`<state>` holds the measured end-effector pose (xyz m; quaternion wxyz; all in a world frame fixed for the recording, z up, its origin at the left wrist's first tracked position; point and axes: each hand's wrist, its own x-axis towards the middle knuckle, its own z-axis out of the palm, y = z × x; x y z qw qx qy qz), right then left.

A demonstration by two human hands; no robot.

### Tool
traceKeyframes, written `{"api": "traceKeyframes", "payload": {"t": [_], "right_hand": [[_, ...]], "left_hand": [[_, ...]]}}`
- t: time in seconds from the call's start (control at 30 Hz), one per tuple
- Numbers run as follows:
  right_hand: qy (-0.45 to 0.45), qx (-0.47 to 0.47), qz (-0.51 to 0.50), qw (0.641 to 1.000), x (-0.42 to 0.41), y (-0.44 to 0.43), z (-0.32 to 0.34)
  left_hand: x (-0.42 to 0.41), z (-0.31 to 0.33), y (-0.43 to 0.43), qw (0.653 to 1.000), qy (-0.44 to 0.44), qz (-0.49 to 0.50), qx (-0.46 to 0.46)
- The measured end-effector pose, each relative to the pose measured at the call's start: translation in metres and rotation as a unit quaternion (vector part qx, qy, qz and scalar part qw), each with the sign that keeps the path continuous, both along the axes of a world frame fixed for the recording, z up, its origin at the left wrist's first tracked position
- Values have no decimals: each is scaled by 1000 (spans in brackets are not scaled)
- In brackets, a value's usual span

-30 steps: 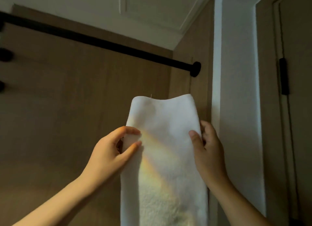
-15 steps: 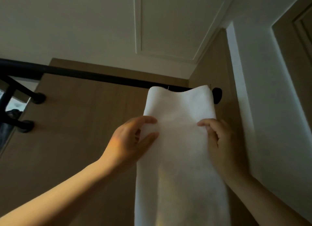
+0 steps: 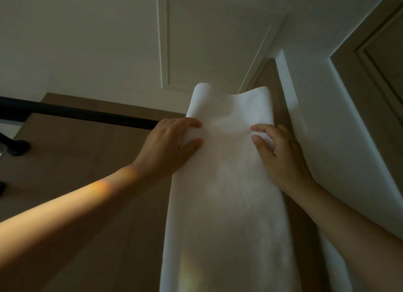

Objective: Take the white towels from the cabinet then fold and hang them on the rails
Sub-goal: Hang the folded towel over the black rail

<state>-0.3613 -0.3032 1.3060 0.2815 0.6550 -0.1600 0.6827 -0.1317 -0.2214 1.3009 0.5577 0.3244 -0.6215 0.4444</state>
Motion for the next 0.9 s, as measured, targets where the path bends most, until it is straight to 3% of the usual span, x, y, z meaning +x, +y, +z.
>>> {"api": "traceKeyframes", "payload": {"t": [0.37, 0.53, 0.73, 0.9], "right_hand": [[40, 62, -66, 995, 5, -18, 58], [48, 94, -46, 993, 12, -46, 73], [36, 106, -180, 977, 21, -62, 101], [46, 79, -186, 978, 19, -63, 98]], "left_hand": [[-7, 61, -28, 992, 30, 119, 37], [-15, 70, -55, 987, 75, 134, 54], [-34, 68, -89, 969, 135, 200, 46], [-14, 55, -86, 978, 96, 186, 12]]}}
